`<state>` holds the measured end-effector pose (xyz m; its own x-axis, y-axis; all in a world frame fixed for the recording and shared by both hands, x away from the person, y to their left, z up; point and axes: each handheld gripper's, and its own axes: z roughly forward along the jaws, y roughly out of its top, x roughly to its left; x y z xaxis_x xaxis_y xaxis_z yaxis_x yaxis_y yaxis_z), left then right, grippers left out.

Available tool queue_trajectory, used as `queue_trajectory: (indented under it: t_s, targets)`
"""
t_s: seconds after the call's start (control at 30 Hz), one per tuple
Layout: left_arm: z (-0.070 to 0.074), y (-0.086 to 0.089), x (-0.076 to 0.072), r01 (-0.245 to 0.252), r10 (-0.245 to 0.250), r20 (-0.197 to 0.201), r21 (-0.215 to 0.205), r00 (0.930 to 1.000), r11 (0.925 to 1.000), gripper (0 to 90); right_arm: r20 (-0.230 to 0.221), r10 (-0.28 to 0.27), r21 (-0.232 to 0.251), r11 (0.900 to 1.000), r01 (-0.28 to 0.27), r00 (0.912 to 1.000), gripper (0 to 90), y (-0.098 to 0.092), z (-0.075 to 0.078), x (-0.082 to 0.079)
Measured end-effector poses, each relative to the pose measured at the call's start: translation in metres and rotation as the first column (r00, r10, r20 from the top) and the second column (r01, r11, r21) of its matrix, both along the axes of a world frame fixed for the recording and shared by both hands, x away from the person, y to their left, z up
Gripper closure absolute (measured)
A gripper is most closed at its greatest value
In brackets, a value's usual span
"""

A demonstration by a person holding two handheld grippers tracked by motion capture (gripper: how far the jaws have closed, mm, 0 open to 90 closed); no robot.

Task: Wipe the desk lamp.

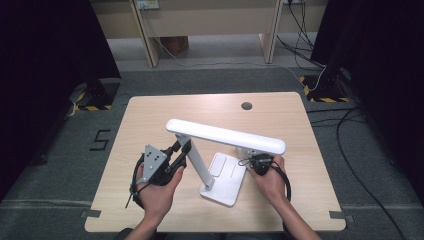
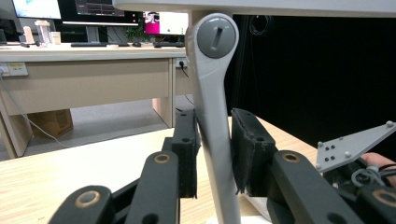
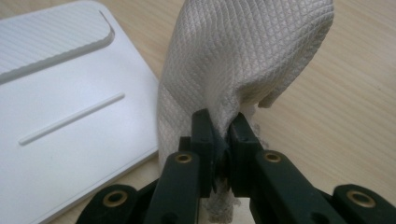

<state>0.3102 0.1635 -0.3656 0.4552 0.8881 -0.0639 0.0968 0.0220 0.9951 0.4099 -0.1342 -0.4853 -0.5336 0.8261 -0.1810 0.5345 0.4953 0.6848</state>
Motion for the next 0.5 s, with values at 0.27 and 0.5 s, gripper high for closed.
queue_trajectory:
  t_s: [0.27,0.5]
  targets:
    - [0.000,0.000,0.000,0.003,-0.003,-0.003,0.000,1.0000,1.0000,71.3,0.086,0.102,0.106,0.988,-0.111,0.9910,83.7,0.047,0.025,0.024]
    - [-0.001,0.003,0.000,0.016,-0.016,-0.011,-0.002,0.9998,0.9999,71.3,0.011,0.217,0.069,0.974,-0.217,0.9761,83.5,0.099,0.005,0.047]
